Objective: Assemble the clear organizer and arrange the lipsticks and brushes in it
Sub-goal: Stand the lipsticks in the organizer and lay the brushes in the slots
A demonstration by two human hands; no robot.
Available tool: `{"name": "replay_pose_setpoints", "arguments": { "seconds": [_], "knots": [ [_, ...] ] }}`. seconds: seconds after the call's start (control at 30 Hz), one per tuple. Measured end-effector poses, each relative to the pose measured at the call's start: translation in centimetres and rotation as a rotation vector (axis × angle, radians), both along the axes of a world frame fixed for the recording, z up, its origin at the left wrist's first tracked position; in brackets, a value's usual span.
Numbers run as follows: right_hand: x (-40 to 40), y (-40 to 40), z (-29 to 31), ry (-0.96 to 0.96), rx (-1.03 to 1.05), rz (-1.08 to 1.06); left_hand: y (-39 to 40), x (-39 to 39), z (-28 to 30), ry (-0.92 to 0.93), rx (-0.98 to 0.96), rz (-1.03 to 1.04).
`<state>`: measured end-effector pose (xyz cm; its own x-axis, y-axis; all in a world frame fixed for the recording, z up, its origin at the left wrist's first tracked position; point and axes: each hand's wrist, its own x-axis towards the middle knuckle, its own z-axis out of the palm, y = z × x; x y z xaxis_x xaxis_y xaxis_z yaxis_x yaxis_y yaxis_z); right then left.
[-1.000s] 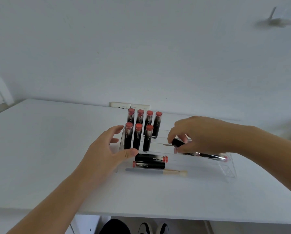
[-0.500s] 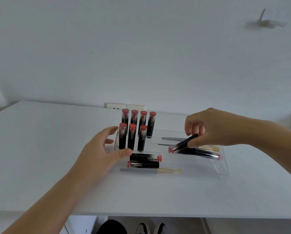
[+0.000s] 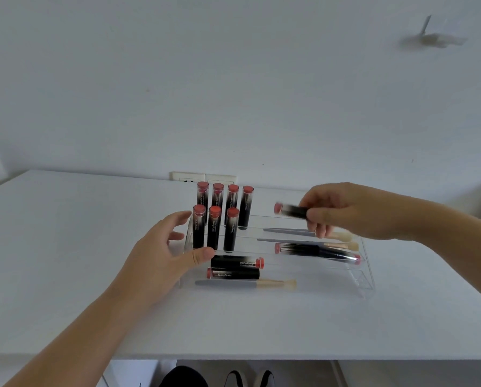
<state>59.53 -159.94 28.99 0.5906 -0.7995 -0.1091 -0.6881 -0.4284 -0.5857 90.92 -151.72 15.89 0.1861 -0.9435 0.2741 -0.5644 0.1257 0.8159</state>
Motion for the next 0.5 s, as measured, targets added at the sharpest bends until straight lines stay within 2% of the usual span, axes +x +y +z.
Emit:
{"name": "replay_pose_setpoints", "arguments": {
  "seconds": [0.1,0.2,0.3,0.4,0.5],
  "knots": [
    [-0.1,0.0,-0.5,-0.387,0.23,-0.123,0.0,0.0,0.1,0.009,0.002,-0.001],
    [0.0,-0.1,-1.1,-0.623,0.431,-0.25,0.1,-0.1,0.1,0.009,0.0,-0.001],
    [0.2,0.0,-1.6,-0.687,0.534,-0.26,0.1,-0.2,0.1,0.001,-0.003,-0.001],
    [0.4,0.3,-2.1,-0.635,0.436,-0.224,0.1,-0.2,0.1,-0.009,-0.005,-0.002],
    [0.6,0.4,-2.6,-0.662,0.379,-0.227,0.1,-0.2,0.1,-0.009,-0.003,0.001]
  ]
}}
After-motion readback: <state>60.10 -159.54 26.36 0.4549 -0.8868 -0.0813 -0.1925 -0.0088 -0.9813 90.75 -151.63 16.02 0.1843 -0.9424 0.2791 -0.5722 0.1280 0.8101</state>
